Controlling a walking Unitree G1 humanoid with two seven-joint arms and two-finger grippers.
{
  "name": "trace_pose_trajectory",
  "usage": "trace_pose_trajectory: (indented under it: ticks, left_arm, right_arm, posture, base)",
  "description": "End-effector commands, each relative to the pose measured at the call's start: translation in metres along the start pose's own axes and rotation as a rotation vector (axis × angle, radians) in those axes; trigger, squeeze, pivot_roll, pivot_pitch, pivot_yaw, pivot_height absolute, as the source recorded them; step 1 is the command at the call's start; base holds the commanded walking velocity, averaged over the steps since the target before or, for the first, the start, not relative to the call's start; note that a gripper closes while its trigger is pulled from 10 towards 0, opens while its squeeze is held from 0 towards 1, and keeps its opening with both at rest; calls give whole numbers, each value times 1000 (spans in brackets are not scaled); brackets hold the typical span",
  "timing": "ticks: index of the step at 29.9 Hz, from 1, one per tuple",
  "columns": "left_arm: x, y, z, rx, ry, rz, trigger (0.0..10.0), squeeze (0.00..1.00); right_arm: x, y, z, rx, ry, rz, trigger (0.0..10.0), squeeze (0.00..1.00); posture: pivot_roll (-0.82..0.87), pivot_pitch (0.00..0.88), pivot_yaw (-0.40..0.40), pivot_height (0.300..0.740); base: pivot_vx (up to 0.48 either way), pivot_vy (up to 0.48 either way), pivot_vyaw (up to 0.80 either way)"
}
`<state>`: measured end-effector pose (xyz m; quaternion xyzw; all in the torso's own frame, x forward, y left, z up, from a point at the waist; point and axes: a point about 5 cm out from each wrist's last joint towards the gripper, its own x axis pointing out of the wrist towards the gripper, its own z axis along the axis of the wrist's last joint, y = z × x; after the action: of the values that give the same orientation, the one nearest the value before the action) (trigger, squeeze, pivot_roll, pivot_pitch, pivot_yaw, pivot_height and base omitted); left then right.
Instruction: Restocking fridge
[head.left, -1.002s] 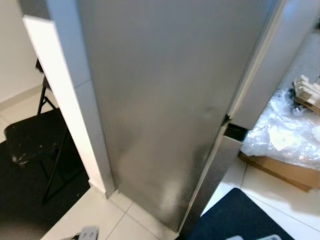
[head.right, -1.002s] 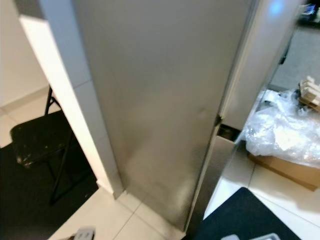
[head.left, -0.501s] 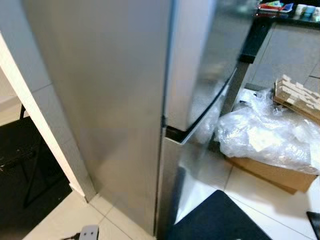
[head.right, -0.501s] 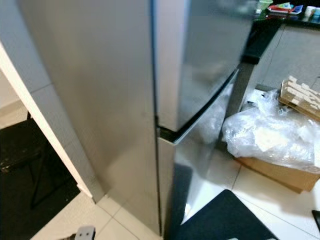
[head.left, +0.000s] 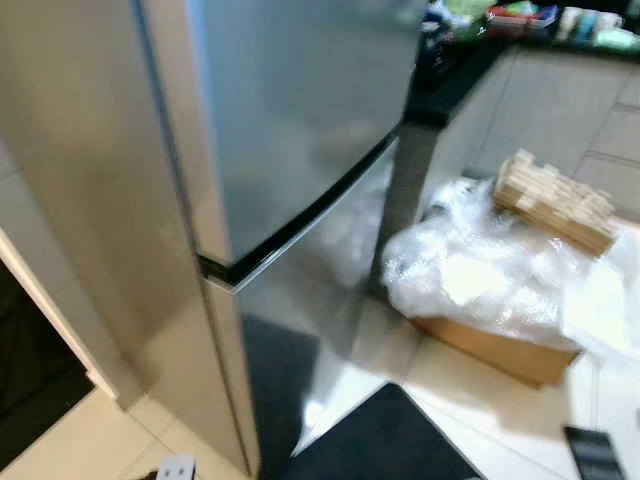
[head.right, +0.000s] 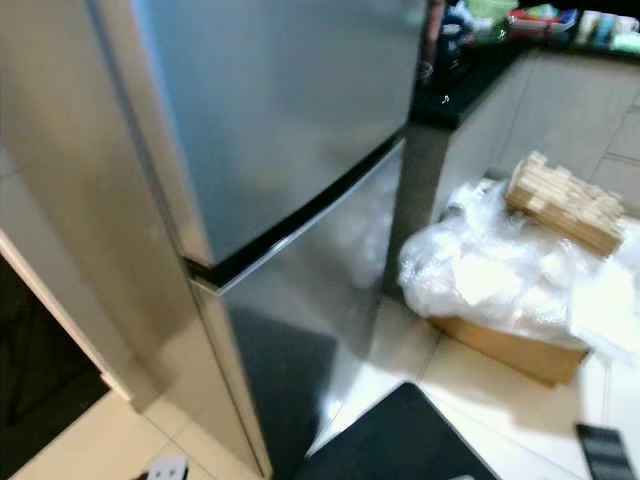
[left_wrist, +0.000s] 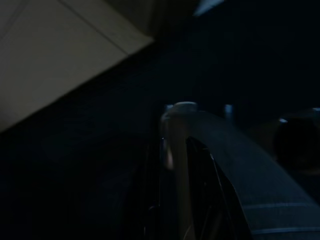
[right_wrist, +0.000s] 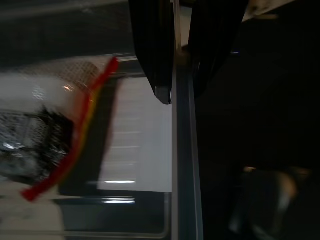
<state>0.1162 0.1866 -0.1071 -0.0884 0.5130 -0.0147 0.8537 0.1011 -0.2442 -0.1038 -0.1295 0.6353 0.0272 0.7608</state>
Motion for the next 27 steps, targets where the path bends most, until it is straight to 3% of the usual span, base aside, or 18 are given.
trace_pose_trajectory:
  ticks: [1, 18, 27]
  left_arm:
    - [-1, -2, -11, -13, 41, 0, 10000, 0]
    - [-3, 8, -7, -37, 13, 53, 10000, 0]
    - [-3, 8, -8, -29, 17, 49, 10000, 0]
  right_arm:
    - [0, 0, 3, 6, -13, -2, 10000, 0]
    - [0, 0, 4, 6, -18, 1, 10000, 0]
    - [0, 1, 4, 6, -20, 6, 10000, 0]
  posture:
    - [-40, 0, -35, 740]
    - [-38, 0, -35, 740]
    - [-38, 0, -35, 740]
  base:
    - [0, 0, 0]
    - [0, 0, 0]
    - [0, -471, 0]
